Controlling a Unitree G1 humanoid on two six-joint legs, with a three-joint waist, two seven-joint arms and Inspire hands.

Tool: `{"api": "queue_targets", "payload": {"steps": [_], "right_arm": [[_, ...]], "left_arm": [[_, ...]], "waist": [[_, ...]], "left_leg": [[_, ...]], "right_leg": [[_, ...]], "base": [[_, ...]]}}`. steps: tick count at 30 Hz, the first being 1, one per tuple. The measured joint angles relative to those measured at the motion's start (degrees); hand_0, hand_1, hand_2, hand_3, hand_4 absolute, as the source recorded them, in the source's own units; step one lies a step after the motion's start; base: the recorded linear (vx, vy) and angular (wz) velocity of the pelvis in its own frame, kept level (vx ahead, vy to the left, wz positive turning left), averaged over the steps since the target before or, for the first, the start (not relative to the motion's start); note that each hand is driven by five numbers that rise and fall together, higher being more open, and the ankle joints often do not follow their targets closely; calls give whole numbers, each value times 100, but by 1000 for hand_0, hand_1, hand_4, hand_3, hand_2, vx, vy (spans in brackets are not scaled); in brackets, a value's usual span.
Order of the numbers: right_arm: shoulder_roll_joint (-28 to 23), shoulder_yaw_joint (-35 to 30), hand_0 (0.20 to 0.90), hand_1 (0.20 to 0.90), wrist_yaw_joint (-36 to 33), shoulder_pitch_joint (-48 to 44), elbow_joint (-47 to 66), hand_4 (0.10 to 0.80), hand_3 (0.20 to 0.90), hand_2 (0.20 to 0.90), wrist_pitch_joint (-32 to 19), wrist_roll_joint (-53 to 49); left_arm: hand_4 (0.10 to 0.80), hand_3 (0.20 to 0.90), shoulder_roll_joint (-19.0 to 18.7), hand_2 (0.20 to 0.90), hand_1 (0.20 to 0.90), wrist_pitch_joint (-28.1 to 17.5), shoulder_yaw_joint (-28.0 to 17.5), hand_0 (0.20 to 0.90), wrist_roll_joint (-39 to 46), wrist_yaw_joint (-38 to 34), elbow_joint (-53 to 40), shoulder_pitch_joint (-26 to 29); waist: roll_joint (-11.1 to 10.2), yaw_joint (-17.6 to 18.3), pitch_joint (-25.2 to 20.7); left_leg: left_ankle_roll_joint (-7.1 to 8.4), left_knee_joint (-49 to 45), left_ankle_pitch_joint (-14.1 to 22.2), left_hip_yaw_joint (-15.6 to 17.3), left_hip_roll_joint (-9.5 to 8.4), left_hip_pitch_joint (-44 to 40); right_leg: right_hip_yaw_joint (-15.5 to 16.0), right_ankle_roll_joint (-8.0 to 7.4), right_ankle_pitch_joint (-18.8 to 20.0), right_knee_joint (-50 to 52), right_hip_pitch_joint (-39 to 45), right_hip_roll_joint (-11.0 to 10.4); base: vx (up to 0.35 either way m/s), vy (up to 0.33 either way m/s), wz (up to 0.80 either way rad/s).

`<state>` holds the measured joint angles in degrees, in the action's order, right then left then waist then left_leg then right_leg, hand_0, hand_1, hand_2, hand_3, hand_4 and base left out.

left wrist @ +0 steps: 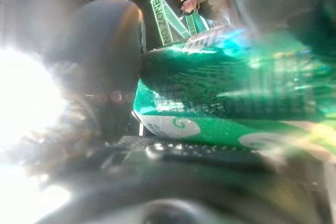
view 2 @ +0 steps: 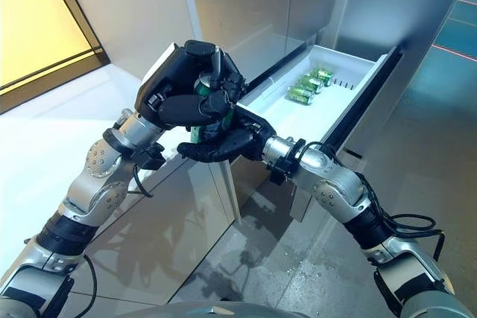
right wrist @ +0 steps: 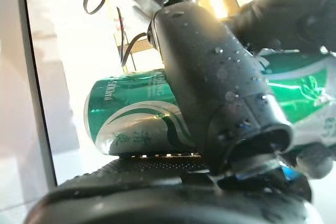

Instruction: Put drinks into fridge and close the fridge

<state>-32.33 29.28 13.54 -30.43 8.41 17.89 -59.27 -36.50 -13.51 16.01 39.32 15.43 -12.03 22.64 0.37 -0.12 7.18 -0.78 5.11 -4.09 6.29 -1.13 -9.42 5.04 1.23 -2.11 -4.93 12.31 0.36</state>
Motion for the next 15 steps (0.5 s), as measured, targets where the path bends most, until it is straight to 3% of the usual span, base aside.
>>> {"api": "queue_targets", "payload": {"steps": [8,15], "right_arm": [[67,43,900,900,-69,1,-229,800,900,900,395,-590],[69,53,900,900,-69,1,-230,800,900,900,413,-616]], "left_arm": [[100,200,-23,300,300,0,164,300,150,-73,241,-52],[100,200,-39,300,300,-1,178,300,178,-96,240,-55]], "waist": [[-1,1,-1],[-3,2,-2]], "left_leg": [[0,0,0,-2,-2,-3],[0,0,0,-6,-2,-4]], "right_leg": [[-1,0,0,0,3,-1],[-1,0,1,3,5,0]], "base": [[0,0,0],[0,0,0]]}}
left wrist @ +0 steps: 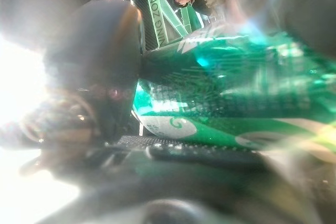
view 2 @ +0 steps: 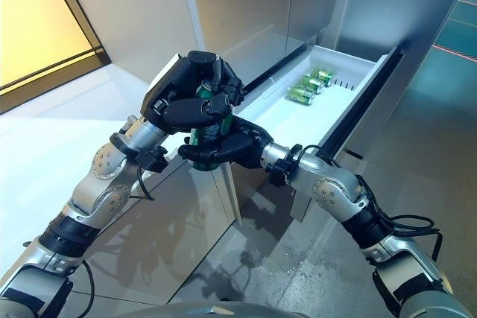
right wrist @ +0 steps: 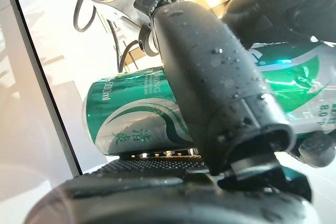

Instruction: Put drinks into fridge and close the fridge

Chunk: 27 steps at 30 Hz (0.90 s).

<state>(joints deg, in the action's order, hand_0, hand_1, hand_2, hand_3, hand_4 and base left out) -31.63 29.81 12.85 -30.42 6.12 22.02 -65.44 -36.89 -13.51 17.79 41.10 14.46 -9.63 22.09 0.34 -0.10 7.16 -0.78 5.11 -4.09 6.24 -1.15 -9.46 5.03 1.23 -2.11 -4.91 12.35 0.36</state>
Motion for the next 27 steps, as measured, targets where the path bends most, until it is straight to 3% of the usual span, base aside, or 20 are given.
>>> {"api": "queue_targets", "payload": {"steps": [9,10,11,12,14,27], "right_arm": [[-1,34,900,900,0,0,0,800,900,900,1,-21],[-1,38,851,851,-2,0,0,742,842,851,1,-25],[-2,41,674,674,-8,0,0,536,636,674,1,-30],[-1,42,571,571,-12,0,0,416,516,571,0,-33],[5,52,300,300,-17,0,0,100,200,300,-13,-34],[96,273,300,300,-313,63,23,100,200,300,-100,45]], "left_arm": [[100,200,-35,300,300,-1,26,300,44,0,0,-11],[100,200,-40,300,300,-1,29,300,46,0,0,-11],[100,200,-43,300,300,-1,31,300,47,-1,0,-11],[100,200,-44,300,300,-1,32,300,48,-9,0,-11],[100,200,-43,300,300,-1,41,300,65,-83,0,-14],[100,200,-3,300,300,0,29,300,254,-321,192,-134]], "waist": [[-3,-4,-2],[-3,-5,-2],[-3,-6,-2],[-3,-7,-2],[-4,-8,-2],[-9,-7,-4]], "left_leg": [[0,0,0,-3,-1,0],[0,0,0,-3,-1,0],[0,0,0,-4,-1,0],[0,0,0,-4,-1,0],[0,0,0,-4,-1,0],[0,0,0,-8,-2,-10]], "right_leg": [[0,0,0,0,0,0],[0,0,0,0,0,0],[0,0,0,0,0,0],[0,0,0,0,0,0],[-1,0,0,0,0,0],[0,0,0,1,10,0]], "base": [[0,0,0],[0,0,0],[0,0,0],[0,0,0],[0,0,0],[0,0,0]]}}
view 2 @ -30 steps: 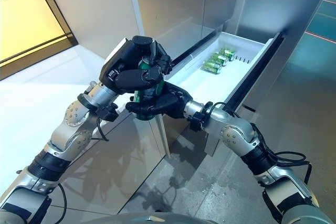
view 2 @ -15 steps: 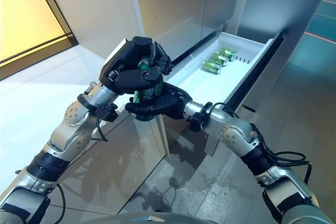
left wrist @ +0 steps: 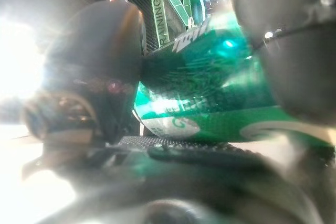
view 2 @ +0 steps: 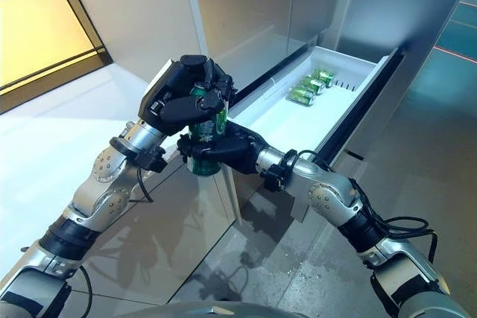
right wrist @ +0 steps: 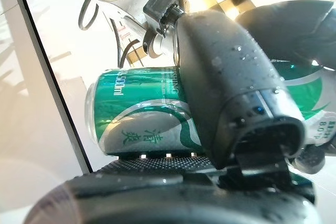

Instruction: Put drinks into fridge and close the fridge

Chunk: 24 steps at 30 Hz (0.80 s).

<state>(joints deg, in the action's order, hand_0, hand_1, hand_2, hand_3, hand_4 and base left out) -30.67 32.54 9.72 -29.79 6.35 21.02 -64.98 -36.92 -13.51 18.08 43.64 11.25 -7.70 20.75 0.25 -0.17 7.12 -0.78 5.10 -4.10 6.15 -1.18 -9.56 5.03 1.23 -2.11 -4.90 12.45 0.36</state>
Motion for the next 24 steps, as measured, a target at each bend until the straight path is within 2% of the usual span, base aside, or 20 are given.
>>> {"api": "queue_targets", "payload": {"steps": [4,5,6,10,14,16,20,24], "right_arm": [[9,16,300,300,-84,5,1,100,200,300,-1,121],[9,17,300,300,-87,5,1,100,200,300,-1,120],[9,17,300,300,-91,5,1,100,200,300,-1,120],[21,16,300,300,-145,25,0,100,200,300,-30,110],[81,13,300,300,-310,52,0,100,200,300,-136,86],[45,-29,300,300,-538,47,-5,100,200,300,-208,91],[45,-259,300,300,-970,40,-256,100,200,300,-245,102],[-5,-791,300,300,-1480,40,-968,100,200,300,-246,355]], "left_arm": [[105,205,-1,305,305,0,2,305,-69,-37,2,-17],[416,516,0,571,571,0,1,571,-87,-38,2,-17],[800,900,1,900,900,0,-1,900,-100,-41,2,-17],[800,900,53,900,900,-7,-26,900,-111,-89,1,-17],[800,900,137,900,900,-203,-66,900,-381,-214,0,-16],[800,900,103,900,900,-544,-68,900,-937,-408,-4,-14],[800,900,11,900,900,-969,-120,900,-1376,-617,-318,-1],[800,900,5,900,900,-1348,-506,900,-1510,-830,-709,144]], "waist": [[-1,5,0],[-1,6,0],[-1,6,0],[-3,4,1],[-6,2,2],[-7,-5,3],[-30,-75,17],[-56,-208,32]], "left_leg": [[0,0,0,1,1,0],[0,0,0,0,1,0],[0,0,0,1,1,0],[0,0,0,-1,2,0],[0,0,0,-6,2,0],[0,0,0,-19,1,1],[0,1,0,-53,-2,2],[0,1,-1,-109,-10,5]], "right_leg": [[0,0,0,0,-1,0],[0,0,0,0,0,0],[0,0,0,0,0,1],[1,0,0,-1,2,1],[7,0,0,-2,5,1],[19,0,0,-9,14,1],[38,-1,-1,-15,26,1],[76,-1,-1,-32,55,-1]], "base": [[0,0,0],[0,0,0],[0,0,0],[0,0,0],[0,0,0],[0,0,0],[-2,-9,2],[3,-19,8]]}}
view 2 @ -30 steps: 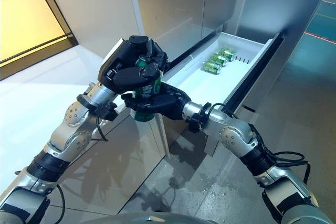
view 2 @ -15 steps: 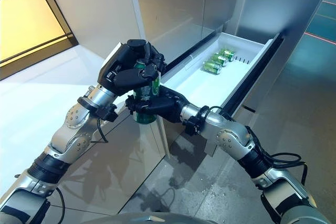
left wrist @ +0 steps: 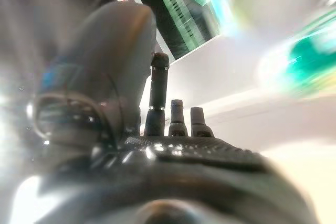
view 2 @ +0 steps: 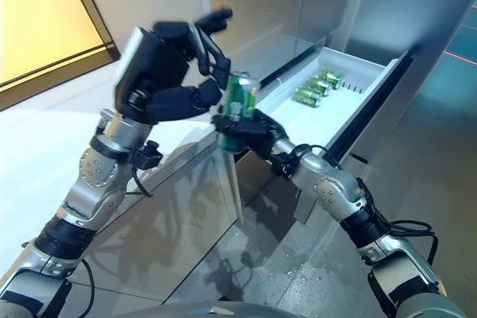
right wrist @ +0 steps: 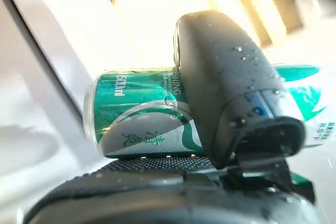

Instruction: Put drinks into fridge and close the fridge

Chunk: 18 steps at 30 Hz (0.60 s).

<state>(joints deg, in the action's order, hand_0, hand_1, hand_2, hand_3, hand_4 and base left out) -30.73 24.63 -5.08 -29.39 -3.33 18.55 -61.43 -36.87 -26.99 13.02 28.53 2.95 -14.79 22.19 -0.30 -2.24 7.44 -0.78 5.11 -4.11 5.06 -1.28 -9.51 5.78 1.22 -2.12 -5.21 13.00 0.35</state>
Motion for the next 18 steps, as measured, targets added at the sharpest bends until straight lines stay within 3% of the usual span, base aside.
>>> {"api": "queue_targets", "payload": {"steps": [6,9,12,18], "right_arm": [[-220,-618,300,300,-560,-21,-888,100,200,300,-11,630],[-290,-639,300,300,-740,-82,-1218,100,200,300,-83,1234],[-309,-696,300,300,-821,-100,-1591,100,200,300,-118,1362],[-366,-715,300,300,-690,-384,-2262,100,200,300,-234,1563]], "left_arm": [[800,900,27,900,900,75,-407,900,686,-36,-28,285],[800,900,97,900,900,598,-385,900,1298,195,-17,285],[800,900,447,900,900,1323,-309,900,1986,466,19,283],[800,900,933,900,900,2650,282,900,2657,981,343,10]], "waist": [[-17,-62,14],[-13,-64,25],[-3,-62,68],[102,-73,212]], "left_leg": [[1,-1,-3,-81,-15,4],[1,-1,-3,-87,-17,4],[-3,-1,-6,-113,-18,5],[-13,0,-63,-339,-57,14]], "right_leg": [[119,-7,-6,-1,37,-8],[129,-8,-7,-2,41,-10],[156,-8,-7,-2,56,-10],[392,-15,-12,-2,140,-25]], "base": [[26,-7,8],[55,9,1],[67,4,4],[64,13,19]]}}
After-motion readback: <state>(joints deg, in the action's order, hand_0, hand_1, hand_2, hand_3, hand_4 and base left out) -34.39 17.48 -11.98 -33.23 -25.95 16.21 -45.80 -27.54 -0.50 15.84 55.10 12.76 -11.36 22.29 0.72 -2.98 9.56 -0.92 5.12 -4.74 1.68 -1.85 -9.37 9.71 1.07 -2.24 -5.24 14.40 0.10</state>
